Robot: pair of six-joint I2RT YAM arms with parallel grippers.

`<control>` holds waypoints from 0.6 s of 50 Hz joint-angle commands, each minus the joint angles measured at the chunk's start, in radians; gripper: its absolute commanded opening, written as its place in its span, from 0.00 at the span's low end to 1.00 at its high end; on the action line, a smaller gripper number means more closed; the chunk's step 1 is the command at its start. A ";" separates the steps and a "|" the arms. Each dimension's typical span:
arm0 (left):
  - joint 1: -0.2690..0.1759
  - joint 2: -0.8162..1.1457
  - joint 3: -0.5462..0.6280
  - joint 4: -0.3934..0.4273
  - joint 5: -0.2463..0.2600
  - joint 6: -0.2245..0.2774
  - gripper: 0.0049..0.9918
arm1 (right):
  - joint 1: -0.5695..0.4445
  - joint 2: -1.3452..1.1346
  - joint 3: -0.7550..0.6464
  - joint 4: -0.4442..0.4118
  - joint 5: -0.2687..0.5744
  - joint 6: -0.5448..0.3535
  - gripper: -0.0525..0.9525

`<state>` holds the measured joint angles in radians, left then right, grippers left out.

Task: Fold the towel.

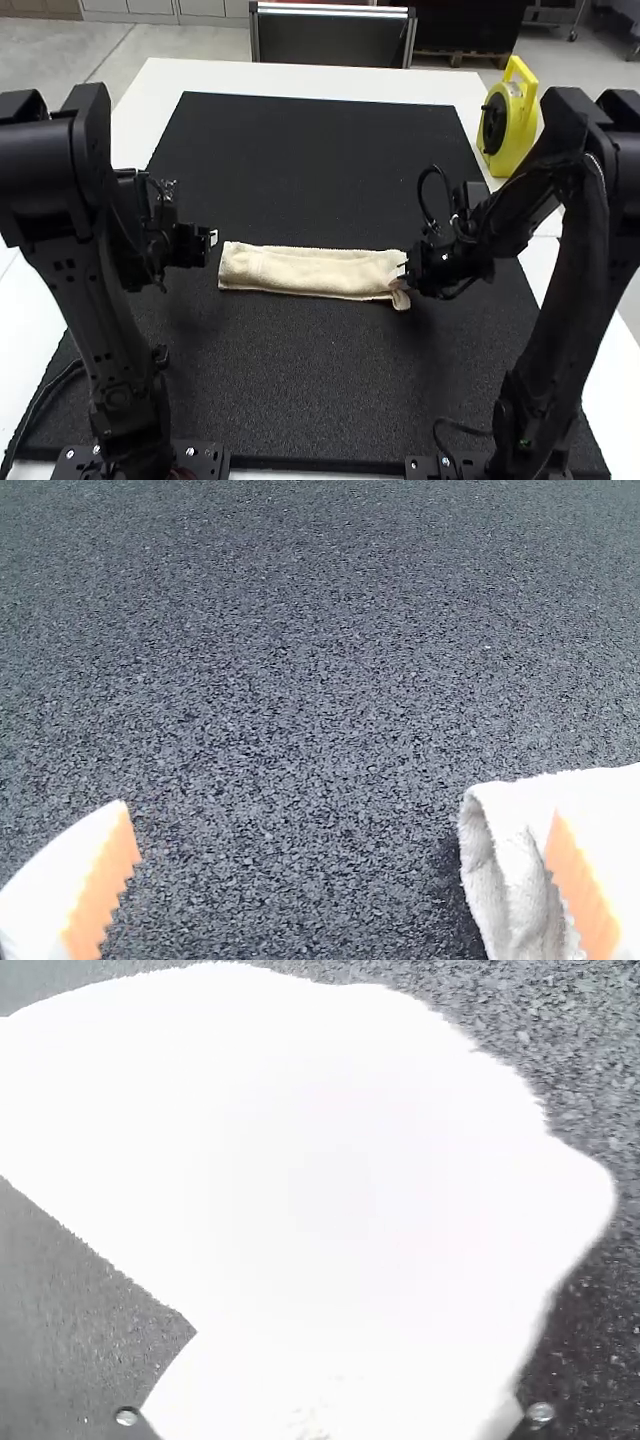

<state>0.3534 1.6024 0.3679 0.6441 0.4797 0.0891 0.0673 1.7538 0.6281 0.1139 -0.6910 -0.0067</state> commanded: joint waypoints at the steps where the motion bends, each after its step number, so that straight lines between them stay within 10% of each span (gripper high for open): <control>1: 0.024 -0.019 -0.004 -0.003 0.022 0.001 0.97 | -0.032 -0.005 -0.007 0.007 -0.021 0.005 0.24; 14: 0.035 -0.019 -0.006 -0.008 0.023 0.014 0.97 | -0.038 -0.005 -0.005 0.029 -0.010 0.005 0.04; 30: 0.035 -0.019 -0.006 -0.011 0.025 0.014 0.97 | -0.031 -0.048 0.035 0.018 -0.008 0.027 0.03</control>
<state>0.3798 1.6024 0.3676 0.6319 0.4881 0.0929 0.0372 1.7523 0.6304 0.1326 -0.6922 -0.0021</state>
